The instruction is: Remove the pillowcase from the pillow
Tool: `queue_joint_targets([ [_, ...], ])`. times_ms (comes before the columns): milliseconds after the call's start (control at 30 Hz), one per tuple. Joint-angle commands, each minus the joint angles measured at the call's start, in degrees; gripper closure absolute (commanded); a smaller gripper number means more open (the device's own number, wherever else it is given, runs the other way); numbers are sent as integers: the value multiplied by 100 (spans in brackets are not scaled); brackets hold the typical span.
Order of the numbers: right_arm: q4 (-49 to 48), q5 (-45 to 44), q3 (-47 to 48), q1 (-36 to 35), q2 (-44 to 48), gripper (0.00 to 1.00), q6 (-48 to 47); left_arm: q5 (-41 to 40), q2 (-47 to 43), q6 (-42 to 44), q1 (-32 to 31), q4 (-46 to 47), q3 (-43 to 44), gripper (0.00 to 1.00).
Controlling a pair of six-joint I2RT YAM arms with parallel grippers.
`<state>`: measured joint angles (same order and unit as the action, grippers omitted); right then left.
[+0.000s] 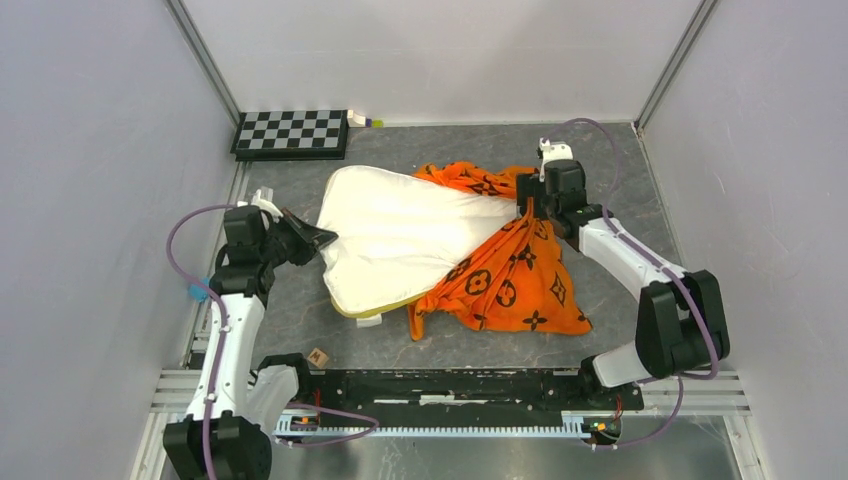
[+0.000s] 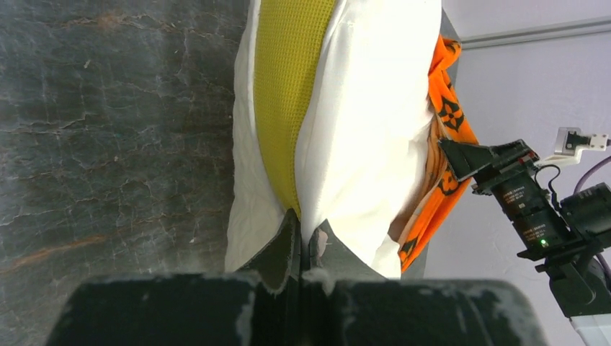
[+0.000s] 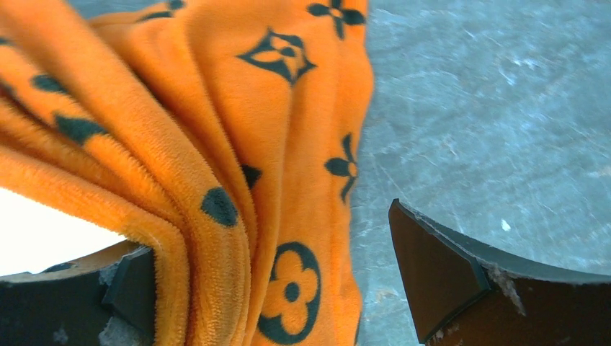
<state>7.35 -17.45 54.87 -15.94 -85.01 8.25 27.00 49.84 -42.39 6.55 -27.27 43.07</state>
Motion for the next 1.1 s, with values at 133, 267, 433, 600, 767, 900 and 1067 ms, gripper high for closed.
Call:
queue_joint_targets([
  [133,-134,2318,249,-102,733,2,-230,639,86,-639,216,1638,-395,98],
  [267,267,2153,565,-906,848,2,-508,492,-45,-518,207,1631,-461,98],
  [433,460,1982,645,-1718,1094,2,-515,538,-70,-369,204,1691,-526,98],
  [600,461,2101,255,-2280,1539,2,-403,994,85,-377,207,1862,-602,96],
  [767,469,2172,-527,-2543,2098,2,-192,1112,-9,-273,207,1911,-673,93],
  [900,427,2001,-1136,-2569,2634,2,1,867,-193,-237,207,1844,-767,98],
  [1067,326,1890,-1564,-2569,3110,2,255,788,-227,-31,207,1614,-809,98],
])
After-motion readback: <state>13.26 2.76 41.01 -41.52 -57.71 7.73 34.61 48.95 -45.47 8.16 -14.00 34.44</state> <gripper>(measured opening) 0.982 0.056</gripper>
